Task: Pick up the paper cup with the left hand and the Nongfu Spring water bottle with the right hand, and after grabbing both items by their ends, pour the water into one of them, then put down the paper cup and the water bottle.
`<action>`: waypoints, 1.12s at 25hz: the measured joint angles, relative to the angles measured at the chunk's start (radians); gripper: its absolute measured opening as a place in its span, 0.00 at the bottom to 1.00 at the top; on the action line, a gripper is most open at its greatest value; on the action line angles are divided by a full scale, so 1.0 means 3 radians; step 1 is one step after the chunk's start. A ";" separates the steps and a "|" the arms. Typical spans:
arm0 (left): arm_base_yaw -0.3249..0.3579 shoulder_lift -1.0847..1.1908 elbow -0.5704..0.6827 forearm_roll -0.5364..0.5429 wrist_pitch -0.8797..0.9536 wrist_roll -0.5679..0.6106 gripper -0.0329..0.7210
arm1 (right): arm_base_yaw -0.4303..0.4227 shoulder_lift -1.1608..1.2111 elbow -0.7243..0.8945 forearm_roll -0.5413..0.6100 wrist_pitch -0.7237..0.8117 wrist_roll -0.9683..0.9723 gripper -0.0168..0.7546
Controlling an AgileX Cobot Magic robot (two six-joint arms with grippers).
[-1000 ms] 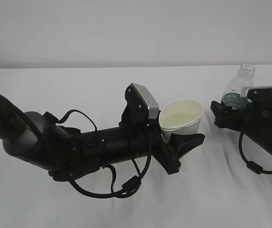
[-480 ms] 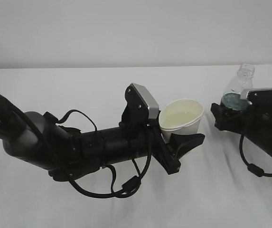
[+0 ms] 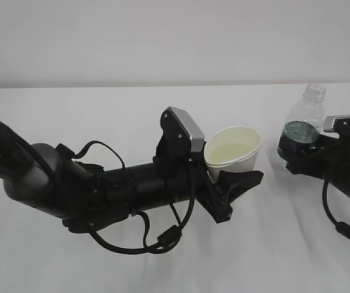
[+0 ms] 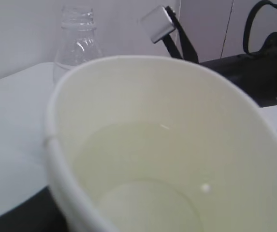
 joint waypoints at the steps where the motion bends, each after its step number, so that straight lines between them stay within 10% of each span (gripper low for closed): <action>1: 0.0000 0.0000 0.0000 -0.0007 0.0000 0.0000 0.62 | 0.0000 -0.0024 0.0058 0.0000 0.0000 0.0000 0.81; 28: 0.0000 -0.0179 0.0007 -0.0543 -0.0064 0.0000 0.62 | 0.0000 -0.1599 0.1423 -0.0156 0.0000 0.0013 0.79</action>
